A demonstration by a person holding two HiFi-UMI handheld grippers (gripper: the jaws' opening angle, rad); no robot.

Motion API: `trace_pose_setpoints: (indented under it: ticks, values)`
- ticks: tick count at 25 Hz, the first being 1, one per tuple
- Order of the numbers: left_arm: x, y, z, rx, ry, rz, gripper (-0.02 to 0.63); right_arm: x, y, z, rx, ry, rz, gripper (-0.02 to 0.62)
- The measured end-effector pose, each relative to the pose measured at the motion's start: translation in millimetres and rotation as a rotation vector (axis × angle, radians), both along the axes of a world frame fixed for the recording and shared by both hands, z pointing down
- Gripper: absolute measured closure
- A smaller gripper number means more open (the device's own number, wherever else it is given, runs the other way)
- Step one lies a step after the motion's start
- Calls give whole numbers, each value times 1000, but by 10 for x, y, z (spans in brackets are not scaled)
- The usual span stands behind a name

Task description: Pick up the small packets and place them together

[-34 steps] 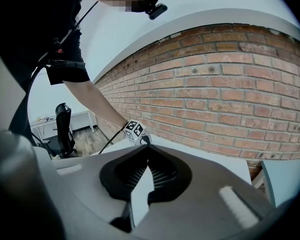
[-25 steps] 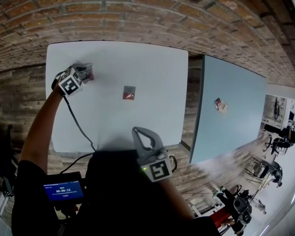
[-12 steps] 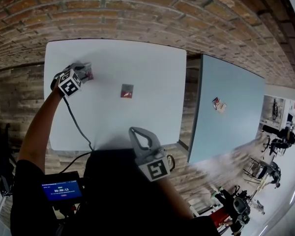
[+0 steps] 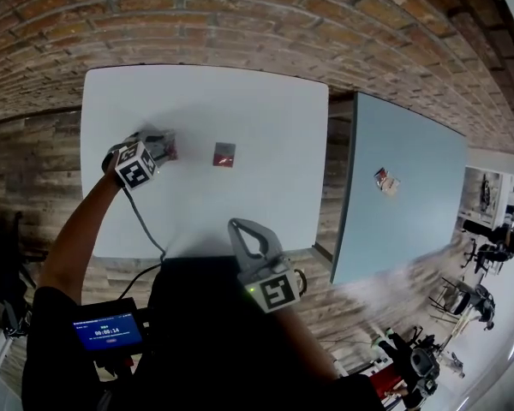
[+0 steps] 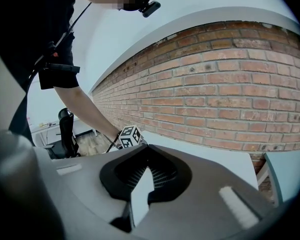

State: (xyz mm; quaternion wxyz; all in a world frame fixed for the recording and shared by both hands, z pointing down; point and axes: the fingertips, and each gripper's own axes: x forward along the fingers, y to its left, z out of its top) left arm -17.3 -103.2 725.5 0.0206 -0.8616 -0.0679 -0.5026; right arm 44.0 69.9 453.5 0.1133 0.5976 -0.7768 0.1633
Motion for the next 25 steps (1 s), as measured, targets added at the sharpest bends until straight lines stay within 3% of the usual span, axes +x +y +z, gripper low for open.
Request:
trace_pose_setpoints:
  ticks: [6,20,23,25]
  values:
    - [128,423,34,-31,18,58,400,-11,57,15,-2,15,-9,592]
    - [101,437,-94,-11,49,13,400,61,125,33,21,18,6,592]
    - [124,512,-307,-27,121,-39,400,162,147,188,-34,65,-18,591]
    - [122,526,-537,-48,212,-125,404,253,106,336,-87,74,-31,544]
